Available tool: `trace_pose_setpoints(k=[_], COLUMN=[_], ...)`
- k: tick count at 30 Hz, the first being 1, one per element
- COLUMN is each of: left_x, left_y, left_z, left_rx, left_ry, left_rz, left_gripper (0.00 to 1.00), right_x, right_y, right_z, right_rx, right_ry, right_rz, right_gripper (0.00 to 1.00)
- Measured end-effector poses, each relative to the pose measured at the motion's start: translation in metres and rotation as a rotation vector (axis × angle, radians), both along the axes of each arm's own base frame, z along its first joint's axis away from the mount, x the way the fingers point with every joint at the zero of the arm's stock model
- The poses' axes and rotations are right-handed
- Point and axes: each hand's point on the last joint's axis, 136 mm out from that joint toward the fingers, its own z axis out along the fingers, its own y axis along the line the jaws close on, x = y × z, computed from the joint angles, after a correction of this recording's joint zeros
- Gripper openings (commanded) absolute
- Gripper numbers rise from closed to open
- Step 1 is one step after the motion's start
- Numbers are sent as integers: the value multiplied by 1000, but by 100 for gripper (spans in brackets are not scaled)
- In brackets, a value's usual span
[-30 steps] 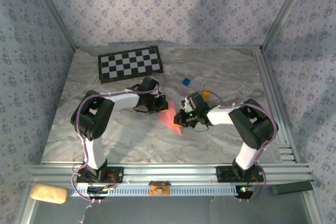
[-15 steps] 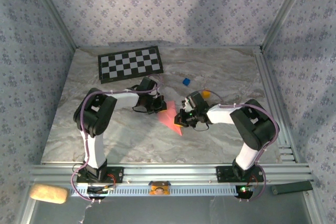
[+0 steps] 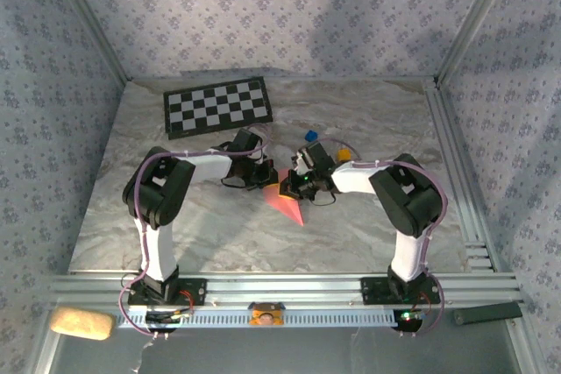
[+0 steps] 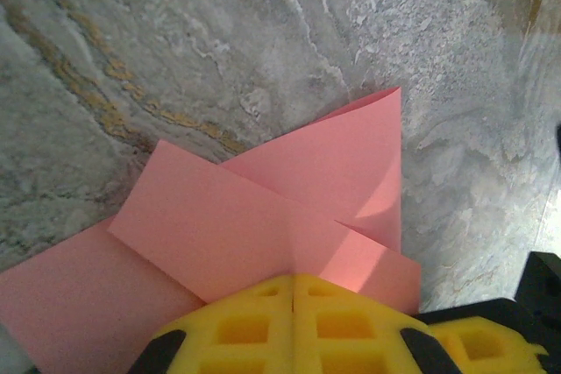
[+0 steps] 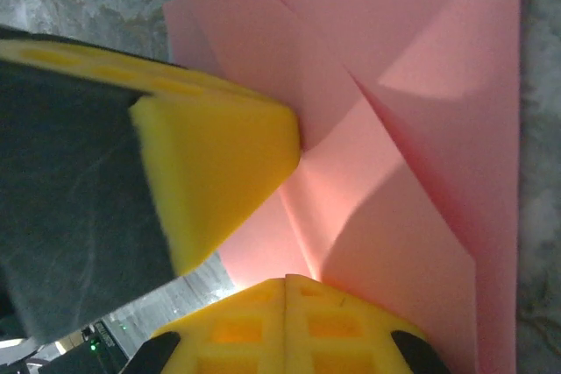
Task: Fold a paper plane with a square sheet of paper (pick it up from the middle)
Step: Fourth fold the wing at the center of the table.
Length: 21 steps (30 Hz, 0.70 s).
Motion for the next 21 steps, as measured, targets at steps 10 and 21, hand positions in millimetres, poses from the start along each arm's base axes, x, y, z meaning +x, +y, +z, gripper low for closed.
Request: trace_pose_setpoints(k=[10,21], left_x=[-2,-5], left_y=[0,-1], left_z=[-1,-1], left_rx=[0,0], left_ry=[9,14], left_rz=[-4,-9], left_gripper=[0,0], right_x=[-10,-47], right_y=[-5,-24], right_z=[-8,-8], right_rx=[30,21], right_ry=[-30,-28], right_rz=[14,40], right_gripper=[3,6])
